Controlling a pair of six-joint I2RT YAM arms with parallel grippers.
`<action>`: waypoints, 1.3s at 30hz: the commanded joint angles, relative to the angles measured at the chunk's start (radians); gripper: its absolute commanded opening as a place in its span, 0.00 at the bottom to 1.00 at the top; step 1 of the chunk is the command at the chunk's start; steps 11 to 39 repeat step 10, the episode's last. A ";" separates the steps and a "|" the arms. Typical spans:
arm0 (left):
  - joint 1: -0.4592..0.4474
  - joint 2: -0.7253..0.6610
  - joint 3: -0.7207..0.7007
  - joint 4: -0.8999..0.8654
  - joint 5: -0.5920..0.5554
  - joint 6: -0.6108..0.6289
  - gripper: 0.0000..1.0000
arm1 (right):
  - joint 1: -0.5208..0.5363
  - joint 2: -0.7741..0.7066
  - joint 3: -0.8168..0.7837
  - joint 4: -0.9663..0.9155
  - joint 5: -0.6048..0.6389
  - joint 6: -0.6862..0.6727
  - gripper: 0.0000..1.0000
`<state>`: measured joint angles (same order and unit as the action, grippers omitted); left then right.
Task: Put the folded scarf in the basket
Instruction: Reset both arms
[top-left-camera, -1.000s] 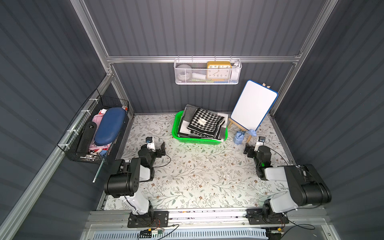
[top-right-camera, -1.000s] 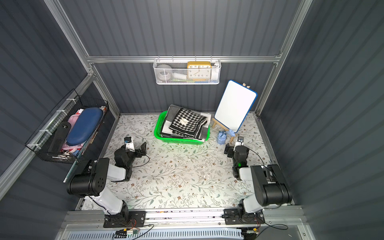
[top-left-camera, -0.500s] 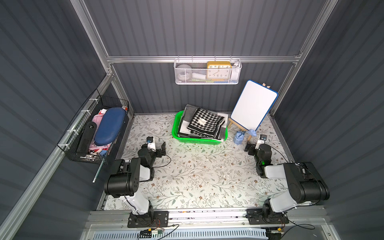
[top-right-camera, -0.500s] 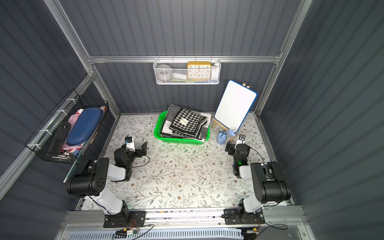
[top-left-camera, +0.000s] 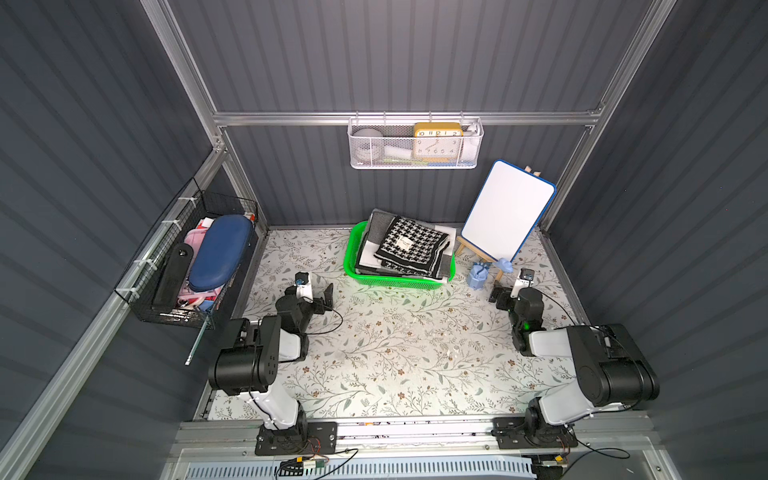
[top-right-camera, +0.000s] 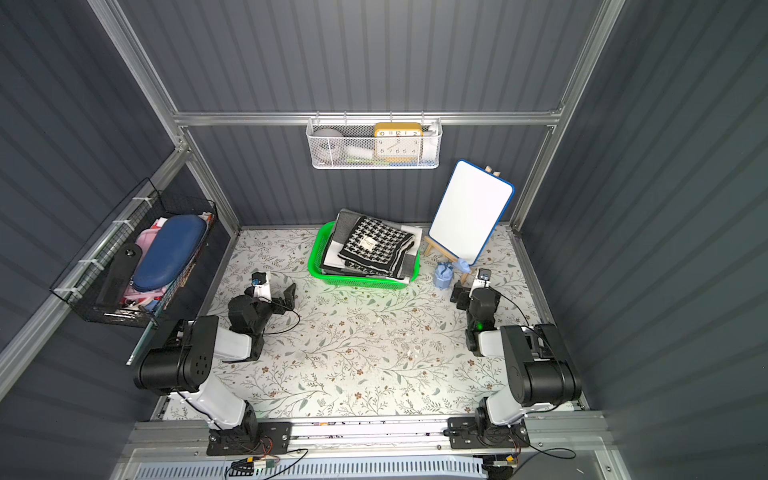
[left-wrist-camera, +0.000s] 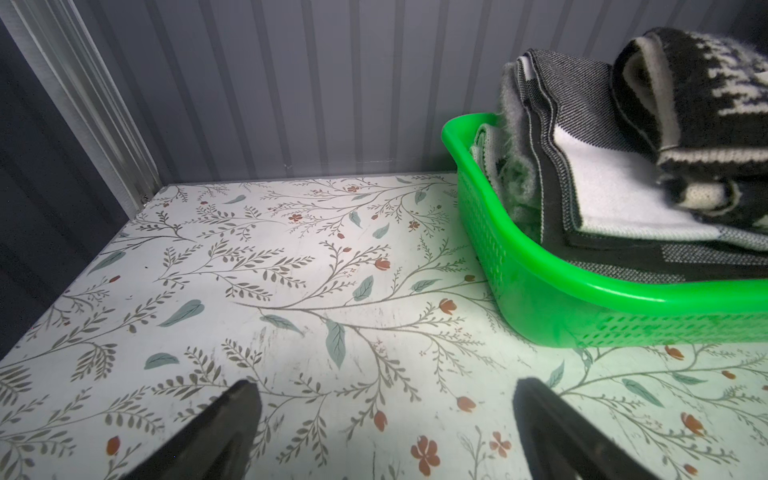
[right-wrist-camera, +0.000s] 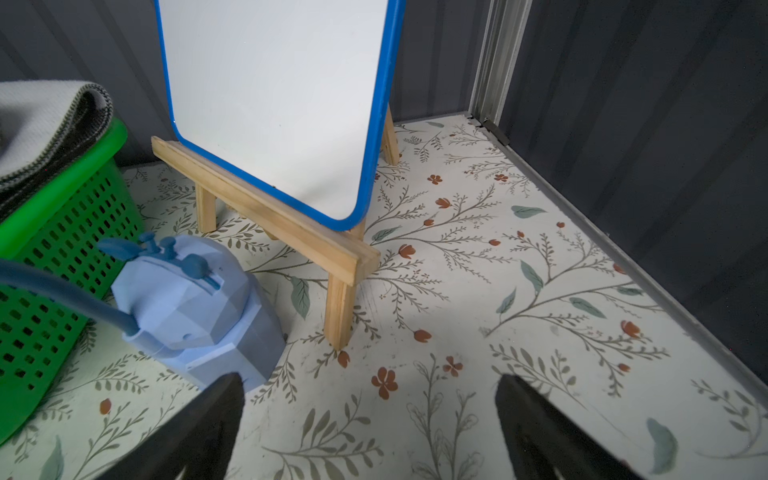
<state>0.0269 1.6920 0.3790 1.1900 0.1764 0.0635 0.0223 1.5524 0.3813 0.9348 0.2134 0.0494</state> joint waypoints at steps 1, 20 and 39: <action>0.001 0.007 0.010 -0.002 0.014 0.023 0.99 | -0.002 0.010 -0.006 0.019 0.011 0.004 0.99; 0.001 0.008 0.011 -0.001 0.015 0.022 0.99 | -0.002 0.008 -0.007 0.018 0.011 0.006 0.99; 0.001 0.008 0.011 -0.001 0.015 0.022 0.99 | -0.002 0.008 -0.007 0.018 0.011 0.006 0.99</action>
